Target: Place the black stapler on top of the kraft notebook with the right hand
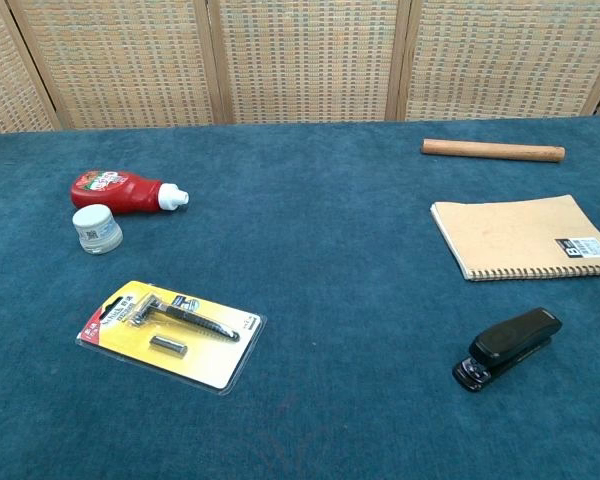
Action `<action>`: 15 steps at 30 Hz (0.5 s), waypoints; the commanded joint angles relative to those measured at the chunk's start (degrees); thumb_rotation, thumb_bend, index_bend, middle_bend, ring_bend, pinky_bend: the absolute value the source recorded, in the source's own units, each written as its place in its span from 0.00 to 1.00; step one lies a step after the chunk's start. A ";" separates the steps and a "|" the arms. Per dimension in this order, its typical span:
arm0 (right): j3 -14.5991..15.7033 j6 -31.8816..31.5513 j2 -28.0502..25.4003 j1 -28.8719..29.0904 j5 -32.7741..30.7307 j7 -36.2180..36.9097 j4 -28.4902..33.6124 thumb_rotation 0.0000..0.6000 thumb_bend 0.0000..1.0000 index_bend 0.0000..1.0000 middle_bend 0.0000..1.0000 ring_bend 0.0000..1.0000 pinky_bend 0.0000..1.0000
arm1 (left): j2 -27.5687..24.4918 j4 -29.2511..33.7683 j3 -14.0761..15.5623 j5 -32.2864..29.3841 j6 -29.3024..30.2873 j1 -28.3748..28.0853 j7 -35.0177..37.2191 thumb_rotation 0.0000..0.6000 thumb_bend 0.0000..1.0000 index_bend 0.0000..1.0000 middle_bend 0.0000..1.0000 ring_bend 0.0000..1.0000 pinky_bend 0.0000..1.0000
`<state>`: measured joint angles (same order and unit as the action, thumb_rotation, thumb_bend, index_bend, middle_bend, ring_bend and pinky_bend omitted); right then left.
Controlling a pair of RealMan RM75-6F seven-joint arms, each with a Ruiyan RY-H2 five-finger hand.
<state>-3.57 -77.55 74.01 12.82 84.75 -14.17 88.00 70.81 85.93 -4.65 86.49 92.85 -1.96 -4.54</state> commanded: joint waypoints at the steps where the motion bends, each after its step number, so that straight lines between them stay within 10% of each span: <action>1: 0.14 0.14 0.06 0.06 0.14 -0.09 0.01 1.00 0.06 0.00 0.00 0.00 0.03 | -0.03 -0.01 0.03 0.07 0.02 0.01 0.14 1.00 0.21 0.03 0.00 0.00 0.00; 15: 0.51 -0.55 -0.13 -0.12 1.09 -0.13 0.23 1.00 0.06 0.00 0.00 0.00 0.03 | -0.10 0.14 -0.04 0.48 0.30 -0.08 0.05 1.00 0.21 0.03 0.00 0.00 0.00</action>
<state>-3.05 -78.09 73.89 12.71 85.84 -14.29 88.22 70.72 86.07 -4.69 86.97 93.15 -2.03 -4.49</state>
